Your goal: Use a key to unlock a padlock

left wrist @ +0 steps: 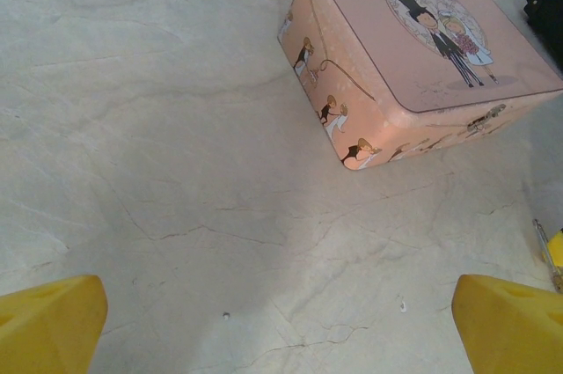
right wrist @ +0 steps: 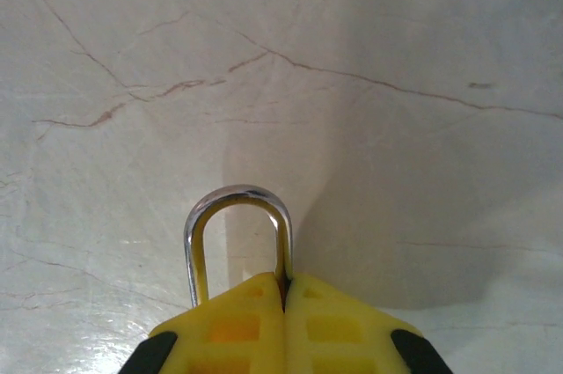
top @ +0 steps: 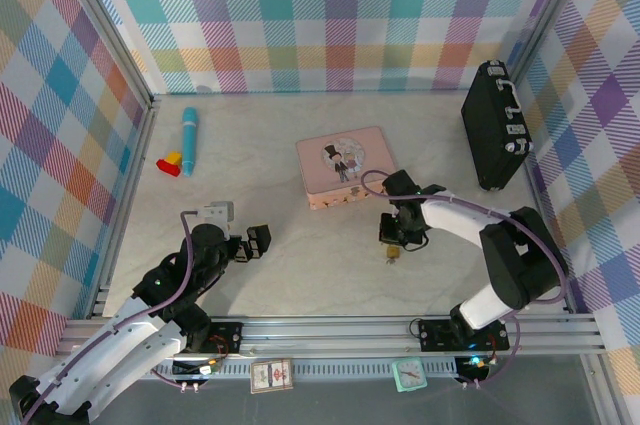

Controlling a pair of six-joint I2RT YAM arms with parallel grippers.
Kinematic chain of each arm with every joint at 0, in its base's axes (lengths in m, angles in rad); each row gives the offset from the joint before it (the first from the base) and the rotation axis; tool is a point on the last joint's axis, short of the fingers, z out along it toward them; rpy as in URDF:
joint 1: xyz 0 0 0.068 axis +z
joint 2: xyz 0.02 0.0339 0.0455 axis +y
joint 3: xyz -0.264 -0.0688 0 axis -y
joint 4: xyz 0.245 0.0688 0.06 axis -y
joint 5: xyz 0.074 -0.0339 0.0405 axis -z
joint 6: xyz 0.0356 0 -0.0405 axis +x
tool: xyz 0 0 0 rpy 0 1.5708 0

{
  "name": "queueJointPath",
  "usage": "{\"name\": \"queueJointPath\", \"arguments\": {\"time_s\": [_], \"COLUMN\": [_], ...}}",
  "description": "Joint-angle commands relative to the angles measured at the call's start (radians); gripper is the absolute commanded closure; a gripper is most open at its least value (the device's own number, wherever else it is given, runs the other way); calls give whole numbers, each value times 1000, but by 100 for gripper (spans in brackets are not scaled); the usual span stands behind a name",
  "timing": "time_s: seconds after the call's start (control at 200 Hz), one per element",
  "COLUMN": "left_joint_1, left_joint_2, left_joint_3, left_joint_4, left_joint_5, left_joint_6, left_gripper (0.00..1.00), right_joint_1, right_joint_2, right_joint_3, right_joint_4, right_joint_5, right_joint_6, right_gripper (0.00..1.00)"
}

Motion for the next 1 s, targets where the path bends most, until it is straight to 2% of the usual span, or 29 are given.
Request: {"name": "queueJointPath", "arguments": {"time_s": [0.0, 0.04, 0.085, 0.235, 0.505, 0.665, 0.815, 0.93, 0.995], "left_joint_1": [-7, -7, -7, -7, -7, -7, -7, -7, -7], "left_joint_2": [-1, -1, -1, -1, -1, 21, 111, 111, 102], "left_joint_3": [-13, -13, -12, -10, 5, 33, 112, 137, 144], "left_joint_4": [22, 22, 22, 16, 6, -12, -111, -132, -114], "left_joint_5": [-22, -22, -23, -31, -44, -89, -171, -197, -201], "left_joint_6": [-5, -5, -5, -5, -11, -6, 21, 17, 18], "left_gripper": [0, 0, 0, 0, 0, 0, 0, 0, 0], "right_joint_1": [10, 10, 13, 18, 21, 21, 21, 21, 21], "right_joint_2": [13, 12, 16, 7, -99, -235, -422, -562, -635], "right_joint_3": [25, 25, 33, 43, 44, 56, 60, 43, 14], "right_joint_4": [11, 8, -5, -31, -68, -108, -125, -111, -81], "right_joint_5": [-12, -13, -11, 8, 26, 53, 97, 152, 214], "right_joint_6": [-30, -36, -47, -59, -75, -101, -127, -157, -170], "right_gripper": [100, 100, 95, 88, 72, 66, 58, 55, 45]}}
